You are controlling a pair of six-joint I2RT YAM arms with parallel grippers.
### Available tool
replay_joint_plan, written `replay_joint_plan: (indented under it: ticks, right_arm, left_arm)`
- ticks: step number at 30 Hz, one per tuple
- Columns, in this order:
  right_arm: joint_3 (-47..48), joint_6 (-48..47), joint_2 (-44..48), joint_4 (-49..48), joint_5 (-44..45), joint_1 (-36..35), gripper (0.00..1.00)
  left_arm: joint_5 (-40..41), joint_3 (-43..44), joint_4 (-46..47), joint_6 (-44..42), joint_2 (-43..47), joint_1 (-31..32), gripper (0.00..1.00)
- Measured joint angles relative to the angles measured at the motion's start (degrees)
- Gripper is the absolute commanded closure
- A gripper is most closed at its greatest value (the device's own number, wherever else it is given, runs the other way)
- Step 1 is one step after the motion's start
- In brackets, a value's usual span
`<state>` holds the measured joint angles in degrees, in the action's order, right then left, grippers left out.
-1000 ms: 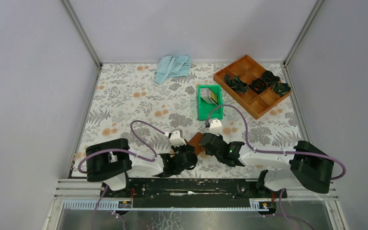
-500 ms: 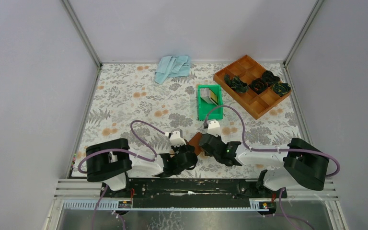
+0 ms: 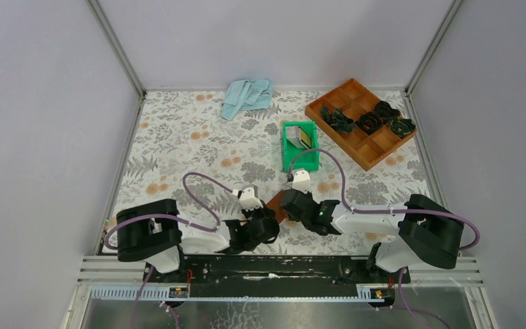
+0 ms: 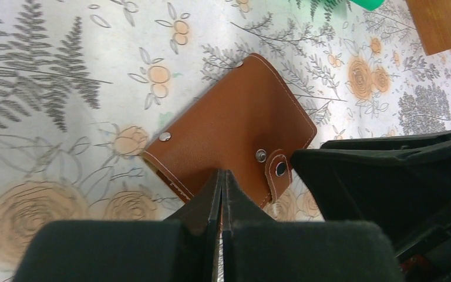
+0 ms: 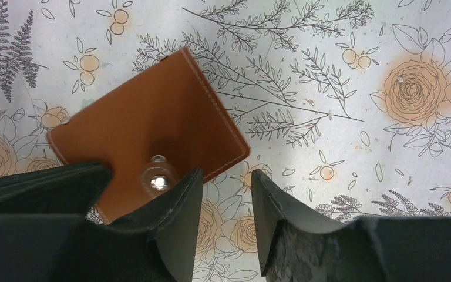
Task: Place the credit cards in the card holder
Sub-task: Close the card holder at the center of the board.
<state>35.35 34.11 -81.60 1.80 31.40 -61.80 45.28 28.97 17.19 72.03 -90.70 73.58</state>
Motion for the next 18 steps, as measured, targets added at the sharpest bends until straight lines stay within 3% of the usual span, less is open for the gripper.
replay_joint_plan:
  ticks: [11, 14, 18]
  right_arm:
    - [0.0, 0.0, 1.3, 0.5, 0.6, 0.0, 0.57]
    - [0.0, 0.1, 1.6, 0.7, 0.7, 0.0, 0.58]
    - [-0.2, 0.3, 2.4, 1.0, 0.7, 0.0, 0.59]
  left_arm:
    - [2.6, -2.4, -8.7, 0.5, 9.1, 0.2, 0.78]
    - [3.9, -2.4, -9.9, 0.5, 10.5, 0.3, 0.69]
    - [6.2, -2.4, -11.2, 0.4, 11.1, 0.3, 0.67]
